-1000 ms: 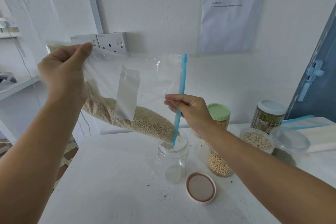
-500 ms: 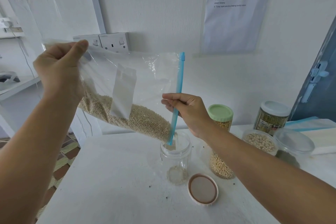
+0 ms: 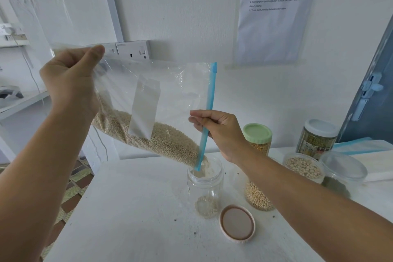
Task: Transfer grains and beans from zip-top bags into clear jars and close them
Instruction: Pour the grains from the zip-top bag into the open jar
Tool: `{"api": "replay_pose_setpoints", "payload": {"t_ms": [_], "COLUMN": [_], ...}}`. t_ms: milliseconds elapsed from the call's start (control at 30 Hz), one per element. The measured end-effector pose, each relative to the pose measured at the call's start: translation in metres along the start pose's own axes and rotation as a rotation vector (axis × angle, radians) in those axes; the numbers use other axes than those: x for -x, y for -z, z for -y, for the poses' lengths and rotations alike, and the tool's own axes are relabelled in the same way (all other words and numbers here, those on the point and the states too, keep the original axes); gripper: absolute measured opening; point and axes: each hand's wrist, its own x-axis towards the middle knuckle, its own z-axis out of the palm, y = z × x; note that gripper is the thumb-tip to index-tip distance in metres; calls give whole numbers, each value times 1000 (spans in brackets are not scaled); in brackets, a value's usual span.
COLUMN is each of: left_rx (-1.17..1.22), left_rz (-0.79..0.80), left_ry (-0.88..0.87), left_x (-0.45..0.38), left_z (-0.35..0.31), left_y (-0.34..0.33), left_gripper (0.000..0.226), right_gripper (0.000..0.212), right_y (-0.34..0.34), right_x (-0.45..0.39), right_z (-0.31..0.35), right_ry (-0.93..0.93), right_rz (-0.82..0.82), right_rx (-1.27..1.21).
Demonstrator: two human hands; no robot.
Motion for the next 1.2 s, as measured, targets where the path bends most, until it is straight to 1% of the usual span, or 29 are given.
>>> {"api": "replay_pose_setpoints", "payload": {"t_ms": [600, 667, 867, 1033, 1200], "left_rx": [-35, -45, -109, -179, -242], "left_rz": [-3, 25, 183, 219, 225], "left_ry": [17, 8, -21, -59, -74], "left_x": [7, 9, 14, 18, 17], "left_z": [5, 5, 3, 5, 4], "left_y": [0, 1, 4, 3, 3], "left_gripper": [17, 18, 27, 39, 31], "right_gripper": [25, 24, 25, 26, 26], "right_y": [5, 6, 6, 5, 3], "right_x": [8, 9, 8, 9, 11], "right_z": [-3, -3, -3, -1, -2], "right_ry": [-8, -9, -3, 7, 8], "right_rz": [-20, -18, -21, -22, -15], "right_rx": [-9, -8, -6, 2, 4]}}
